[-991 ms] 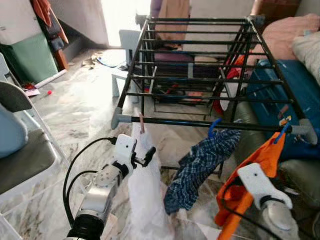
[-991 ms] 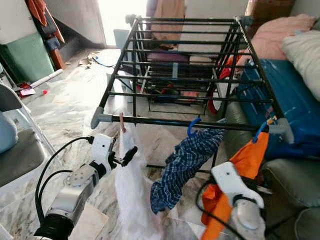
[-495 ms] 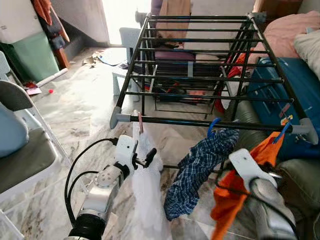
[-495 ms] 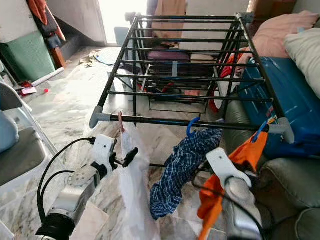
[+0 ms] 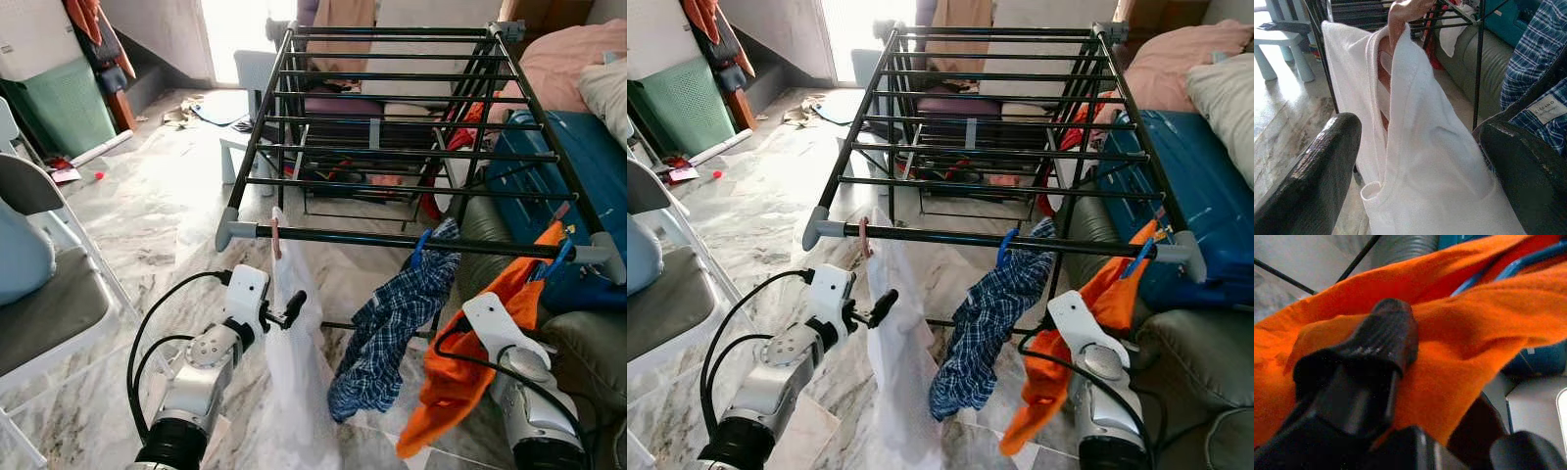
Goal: Hang hanger
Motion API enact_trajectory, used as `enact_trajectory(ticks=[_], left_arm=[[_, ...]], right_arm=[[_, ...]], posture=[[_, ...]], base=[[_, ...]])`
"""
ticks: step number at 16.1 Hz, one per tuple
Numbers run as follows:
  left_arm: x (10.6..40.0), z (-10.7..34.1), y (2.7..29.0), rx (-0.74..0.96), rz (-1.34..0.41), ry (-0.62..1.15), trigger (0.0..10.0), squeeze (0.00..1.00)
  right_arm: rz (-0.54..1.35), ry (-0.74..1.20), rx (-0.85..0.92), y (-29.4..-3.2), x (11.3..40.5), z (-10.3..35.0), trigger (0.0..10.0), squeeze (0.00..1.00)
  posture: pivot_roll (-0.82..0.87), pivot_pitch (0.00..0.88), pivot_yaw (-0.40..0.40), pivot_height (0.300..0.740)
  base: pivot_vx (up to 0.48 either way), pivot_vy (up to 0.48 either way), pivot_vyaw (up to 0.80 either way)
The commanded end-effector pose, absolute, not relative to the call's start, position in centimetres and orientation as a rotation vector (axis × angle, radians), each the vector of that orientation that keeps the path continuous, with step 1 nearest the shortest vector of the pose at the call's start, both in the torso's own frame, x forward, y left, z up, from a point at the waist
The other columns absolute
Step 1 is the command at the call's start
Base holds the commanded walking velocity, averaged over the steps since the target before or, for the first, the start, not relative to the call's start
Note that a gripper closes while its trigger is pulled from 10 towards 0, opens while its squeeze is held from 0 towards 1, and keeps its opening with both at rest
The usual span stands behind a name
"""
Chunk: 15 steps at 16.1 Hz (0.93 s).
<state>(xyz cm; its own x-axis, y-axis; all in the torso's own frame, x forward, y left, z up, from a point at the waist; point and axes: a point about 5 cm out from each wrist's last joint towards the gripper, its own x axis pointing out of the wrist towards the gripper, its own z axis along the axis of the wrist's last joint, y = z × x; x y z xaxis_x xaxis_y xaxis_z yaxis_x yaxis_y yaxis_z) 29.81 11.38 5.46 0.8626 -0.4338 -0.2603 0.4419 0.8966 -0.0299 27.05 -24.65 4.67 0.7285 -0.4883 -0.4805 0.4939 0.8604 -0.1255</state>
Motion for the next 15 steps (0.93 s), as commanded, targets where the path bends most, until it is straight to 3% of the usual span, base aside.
enact_trajectory(ticks=[1, 8, 15], left_arm=[[30.1, 5.7, 11.2, 0.041, -0.467, 0.264, 10.0, 0.00], [30.1, 5.5, 10.9, 0.041, -0.481, 0.270, 10.0, 0.00], [30.1, 5.4, 10.6, 0.045, -0.483, 0.274, 10.0, 0.00]], right_arm=[[-0.567, 0.540, 0.004, -25.0, 26.6, 4.4, 0.0, 0.00], [-0.628, 0.529, -0.079, -26.8, 25.1, 4.4, 0.0, 0.00], [-0.588, 0.484, -0.127, -26.9, 25.4, 4.8, 0.0, 0.00]], posture=[[-0.06, 0.000, 0.009, 0.740], [-0.07, 0.000, 0.010, 0.740], [-0.07, 0.000, 0.006, 0.740]], base=[[0.000, 0.000, 0.00], [0.000, 0.000, 0.00], [0.000, 0.000, 0.00]])
